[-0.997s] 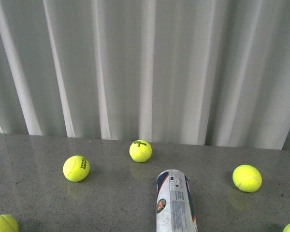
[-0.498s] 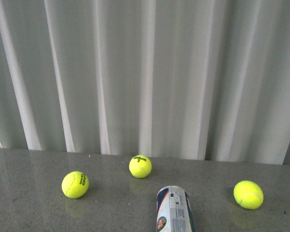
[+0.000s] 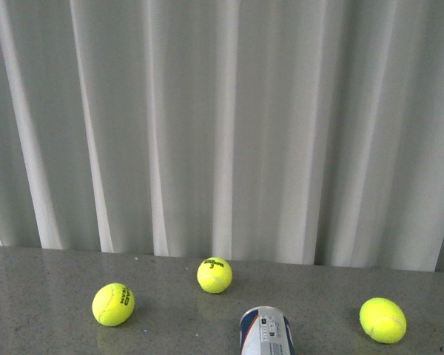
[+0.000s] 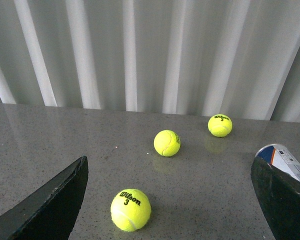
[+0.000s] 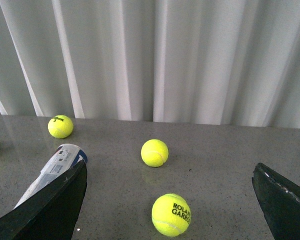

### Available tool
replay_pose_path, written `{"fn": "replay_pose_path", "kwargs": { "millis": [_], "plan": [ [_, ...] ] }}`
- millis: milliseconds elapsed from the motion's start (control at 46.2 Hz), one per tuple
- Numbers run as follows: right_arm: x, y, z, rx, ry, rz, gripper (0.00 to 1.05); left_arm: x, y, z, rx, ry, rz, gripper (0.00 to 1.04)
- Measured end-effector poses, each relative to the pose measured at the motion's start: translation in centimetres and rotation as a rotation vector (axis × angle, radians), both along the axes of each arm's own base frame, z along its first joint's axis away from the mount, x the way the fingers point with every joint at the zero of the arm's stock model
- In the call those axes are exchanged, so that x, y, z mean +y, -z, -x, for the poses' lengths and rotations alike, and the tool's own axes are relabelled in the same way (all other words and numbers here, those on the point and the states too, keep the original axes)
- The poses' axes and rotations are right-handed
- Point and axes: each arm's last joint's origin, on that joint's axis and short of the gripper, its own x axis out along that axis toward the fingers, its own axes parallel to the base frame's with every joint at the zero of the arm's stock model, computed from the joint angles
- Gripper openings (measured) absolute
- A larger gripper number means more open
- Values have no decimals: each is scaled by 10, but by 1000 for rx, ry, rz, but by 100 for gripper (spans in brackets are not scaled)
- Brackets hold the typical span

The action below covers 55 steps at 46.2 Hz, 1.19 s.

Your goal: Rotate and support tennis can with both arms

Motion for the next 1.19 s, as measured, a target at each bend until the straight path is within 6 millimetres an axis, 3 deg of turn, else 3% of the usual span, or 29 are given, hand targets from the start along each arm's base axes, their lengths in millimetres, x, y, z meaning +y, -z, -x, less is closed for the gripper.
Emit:
{"fn": "replay_pose_path", "kwargs": {
  "millis": [108,173,238,390,520,628,758,1192],
  "plan": [
    [0,0,0,3,0,-1,98,0,0,0,0,0,0,98],
    [0,-2,-3,222,-30,-35,98,0,0,0,0,0,0,98],
    [0,-8,-11,295,-51,-72,98,0,0,0,0,0,0,98],
    [5,-34,-51,414,-136,-166,98,0,0,0,0,0,0,98],
    [20,-41,-98,555,-201,-212,98,0,0,0,0,0,0,98],
    [43,-26,-149,720,-238,-235,98,0,0,0,0,0,0,98],
    [77,-4,-193,838,-269,-189,98,0,0,0,0,0,0,98],
    [123,46,-237,996,-265,-167,98,0,0,0,0,0,0,98]
  ]
}}
